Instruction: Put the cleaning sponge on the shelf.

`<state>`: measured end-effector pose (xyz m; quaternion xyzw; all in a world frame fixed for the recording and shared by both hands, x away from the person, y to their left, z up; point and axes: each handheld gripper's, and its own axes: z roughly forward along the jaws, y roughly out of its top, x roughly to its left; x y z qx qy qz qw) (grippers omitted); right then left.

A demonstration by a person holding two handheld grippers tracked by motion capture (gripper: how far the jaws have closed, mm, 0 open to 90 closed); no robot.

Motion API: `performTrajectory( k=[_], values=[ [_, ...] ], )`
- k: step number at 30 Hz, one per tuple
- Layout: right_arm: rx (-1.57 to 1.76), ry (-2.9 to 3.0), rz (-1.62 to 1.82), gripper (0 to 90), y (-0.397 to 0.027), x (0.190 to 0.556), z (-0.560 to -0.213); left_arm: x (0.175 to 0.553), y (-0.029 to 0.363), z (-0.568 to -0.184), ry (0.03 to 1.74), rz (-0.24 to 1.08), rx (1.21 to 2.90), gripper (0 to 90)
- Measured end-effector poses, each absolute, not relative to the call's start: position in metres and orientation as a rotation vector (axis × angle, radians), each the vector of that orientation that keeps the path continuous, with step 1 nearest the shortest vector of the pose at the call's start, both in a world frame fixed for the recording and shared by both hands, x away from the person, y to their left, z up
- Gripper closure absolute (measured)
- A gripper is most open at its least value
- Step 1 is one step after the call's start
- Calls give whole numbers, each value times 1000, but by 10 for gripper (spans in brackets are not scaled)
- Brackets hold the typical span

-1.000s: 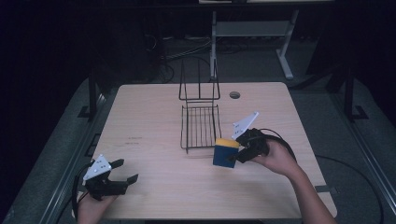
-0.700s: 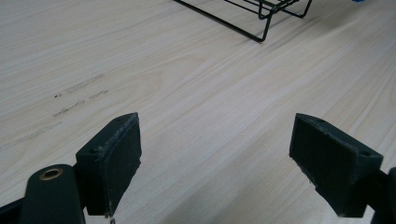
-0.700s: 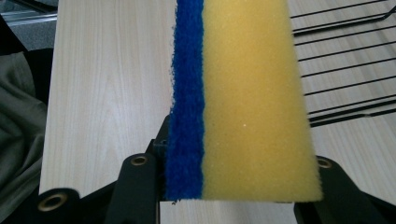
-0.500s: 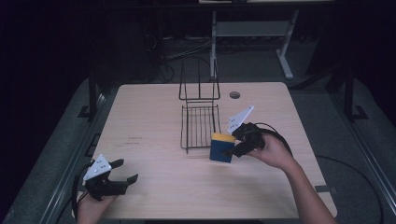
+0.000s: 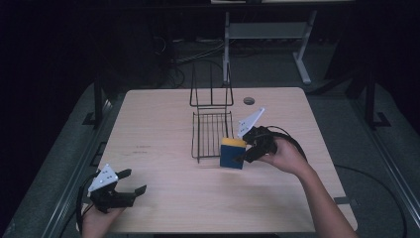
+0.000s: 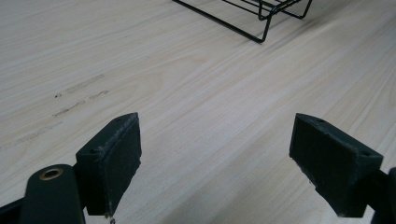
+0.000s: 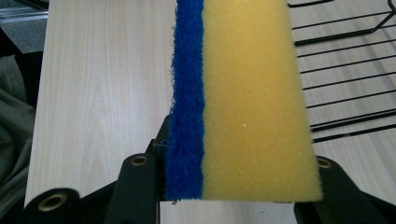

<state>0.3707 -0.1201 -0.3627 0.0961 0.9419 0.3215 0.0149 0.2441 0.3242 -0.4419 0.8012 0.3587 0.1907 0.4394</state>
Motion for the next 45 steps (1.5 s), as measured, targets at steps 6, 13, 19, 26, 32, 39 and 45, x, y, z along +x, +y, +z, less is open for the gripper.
performTrajectory(
  k=[6, 13, 19, 26, 32, 39, 45],
  values=[
    [300, 2930, 999, 561, -116, 378, -358, 244, 324, -442, 890, 474, 1990, 162],
    [302, 2926, 1001, 561, -114, 386, -355, 244, 324, -442, 889, 474, 1990, 163],
    [316, 2927, 1008, 561, -113, 395, -357, 244, 324, -442, 890, 472, 1989, 162],
    [335, 2922, 1010, 560, -112, 404, -355, 244, 324, -442, 889, 473, 1991, 163],
    [345, 2916, 1005, 560, -109, 414, -350, 245, 324, -442, 889, 472, 1990, 162],
    [358, 2910, 1012, 560, -108, 426, -349, 244, 325, -442, 891, 472, 1986, 162],
    [375, 2896, 1040, 560, -110, 434, -351, 245, 324, -442, 888, 471, 1990, 162]
  ],
)
